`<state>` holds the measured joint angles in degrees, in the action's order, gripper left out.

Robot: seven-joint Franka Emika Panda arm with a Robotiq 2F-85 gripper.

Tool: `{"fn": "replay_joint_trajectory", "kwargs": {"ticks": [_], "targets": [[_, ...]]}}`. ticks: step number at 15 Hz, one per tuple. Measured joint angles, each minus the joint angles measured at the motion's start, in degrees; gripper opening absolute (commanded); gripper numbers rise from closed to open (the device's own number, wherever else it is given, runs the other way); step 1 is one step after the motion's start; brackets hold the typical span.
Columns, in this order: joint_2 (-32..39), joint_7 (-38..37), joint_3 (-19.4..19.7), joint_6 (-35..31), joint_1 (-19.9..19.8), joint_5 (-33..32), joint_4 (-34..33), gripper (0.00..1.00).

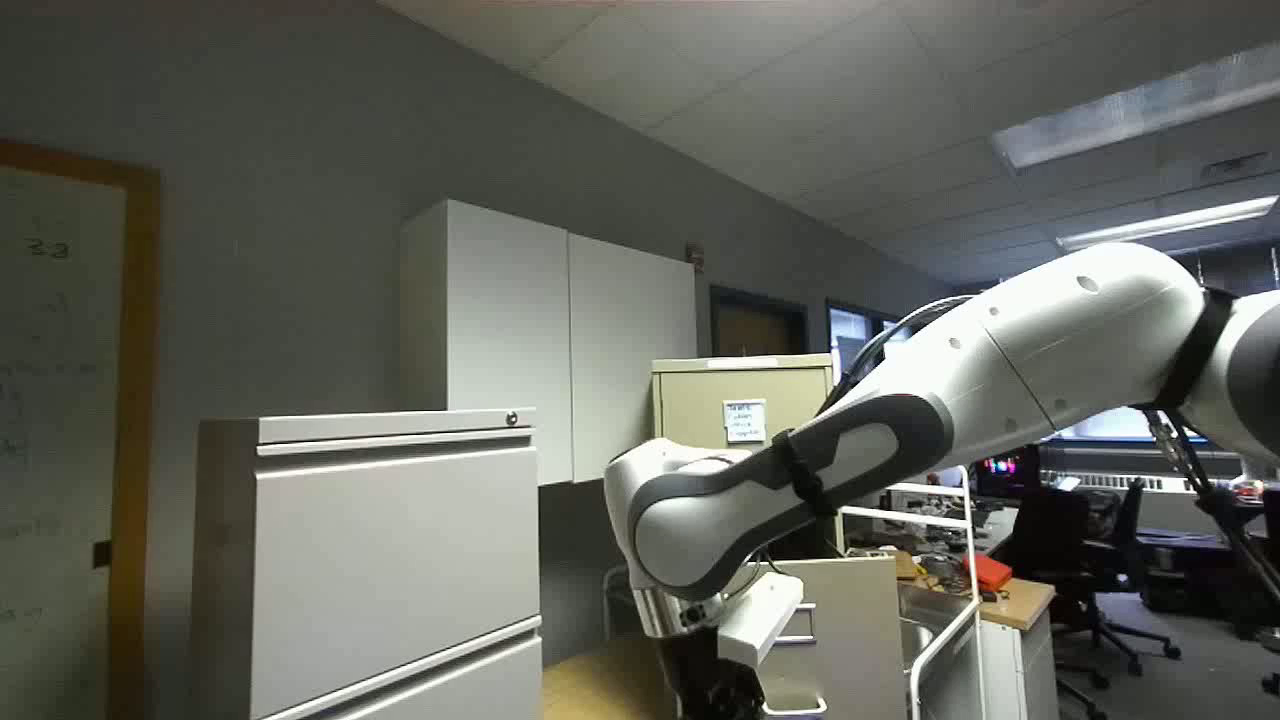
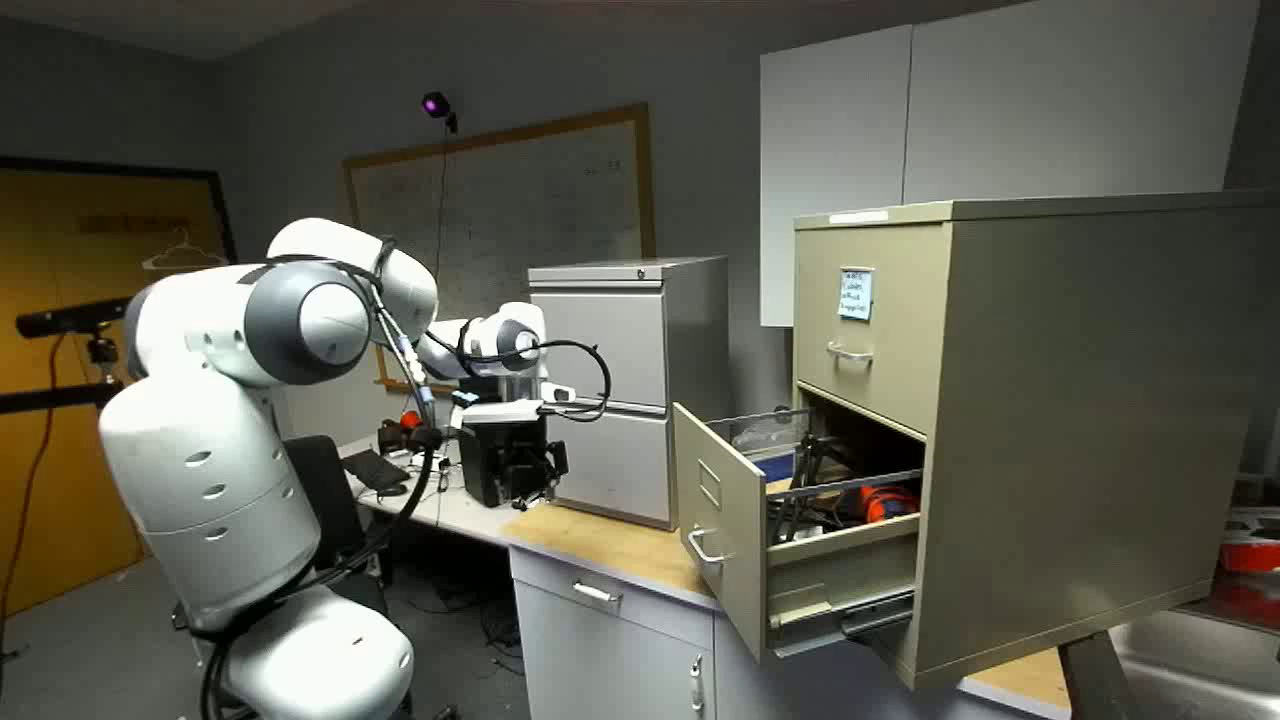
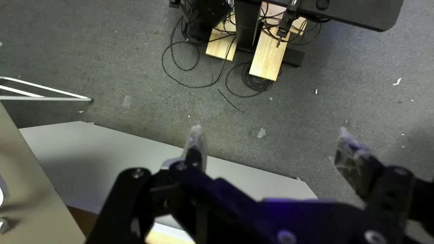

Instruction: Close the bottom drawer of the right cabinet

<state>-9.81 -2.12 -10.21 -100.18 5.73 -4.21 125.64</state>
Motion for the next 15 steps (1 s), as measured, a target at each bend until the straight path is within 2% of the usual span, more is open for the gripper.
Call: {"fn": "replay_joint_trajectory", "kwargs": {"ticks": [10, 11, 12, 13, 15], "targets": [[0.34, 0.00, 0.08, -0.82, 0.09, -1.60, -0.01, 1.00], [0.59, -0.01, 0.07, -1.34, 0.18, -3.16, -0.06, 0.75], [0.92, -0.05, 0.06, -2.06, 0.27, -4.82, -0.18, 0.75], [1.34, -0.17, 0.04, -3.00, 0.39, -6.66, -0.36, 0.69], [2.41, -0.87, -0.01, -5.24, 0.75, -10.62, -0.79, 0.52]]}}
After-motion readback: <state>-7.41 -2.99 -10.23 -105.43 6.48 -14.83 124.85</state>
